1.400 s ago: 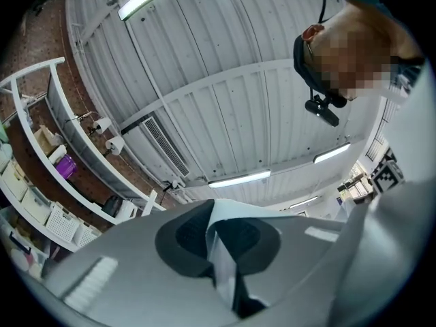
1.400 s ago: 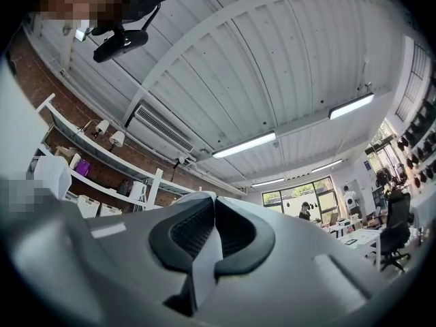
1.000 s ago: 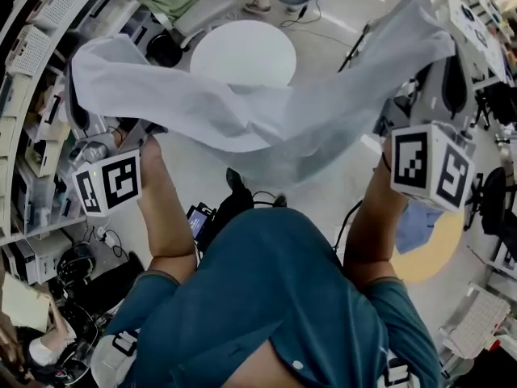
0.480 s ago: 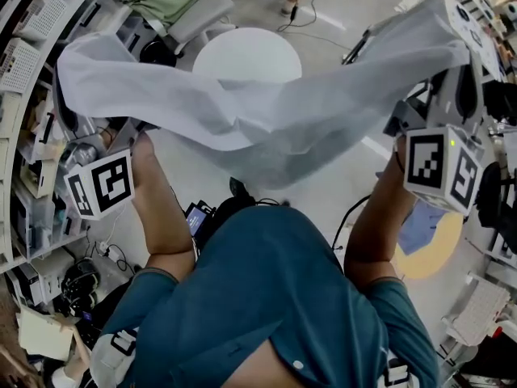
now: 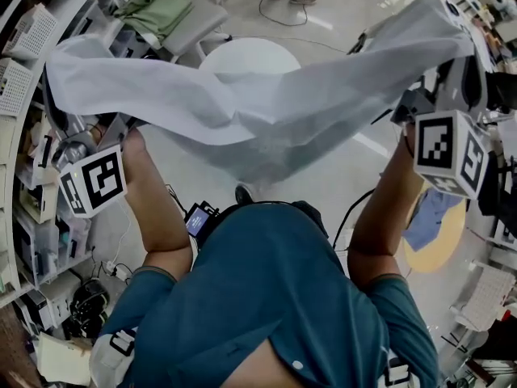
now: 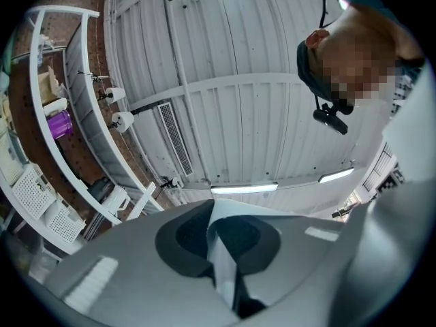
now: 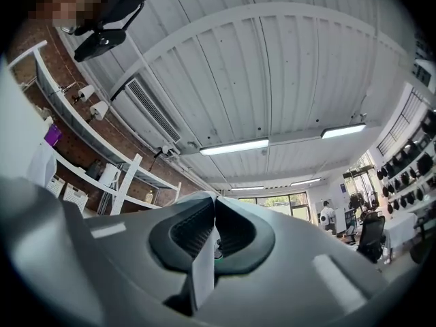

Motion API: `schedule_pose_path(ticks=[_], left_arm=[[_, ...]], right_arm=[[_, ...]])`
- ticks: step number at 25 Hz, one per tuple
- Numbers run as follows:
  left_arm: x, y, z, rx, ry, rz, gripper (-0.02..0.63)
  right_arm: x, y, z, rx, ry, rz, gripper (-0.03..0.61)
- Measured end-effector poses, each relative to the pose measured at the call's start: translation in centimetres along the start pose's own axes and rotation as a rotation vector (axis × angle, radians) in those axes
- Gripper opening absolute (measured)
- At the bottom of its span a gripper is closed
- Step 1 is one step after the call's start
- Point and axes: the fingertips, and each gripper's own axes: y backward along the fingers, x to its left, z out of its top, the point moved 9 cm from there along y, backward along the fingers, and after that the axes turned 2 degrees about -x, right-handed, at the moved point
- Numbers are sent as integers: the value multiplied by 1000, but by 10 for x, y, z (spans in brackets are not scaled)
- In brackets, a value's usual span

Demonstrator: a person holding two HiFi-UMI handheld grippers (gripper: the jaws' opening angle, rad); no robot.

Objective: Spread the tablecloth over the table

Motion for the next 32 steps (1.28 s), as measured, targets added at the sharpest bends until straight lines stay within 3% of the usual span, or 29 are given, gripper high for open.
schedule_pose_path(ticks=[12,24,29,32], left_arm=[[20,-32,-28,-30,-44,73,-2],[4,-81,-93,31,-185,173,-2],[1,-88,-112,47,-199,238,-2],[-2,-97,-119,66,-235,230,-2]], right_arm=[[-8,-64,-36,48,-22,9,13],[-21,-169,-116,69,-136,153,13],[-31,-197,-142,87,-163,182,14],[-35,-208,-153,93,-182,183,13]])
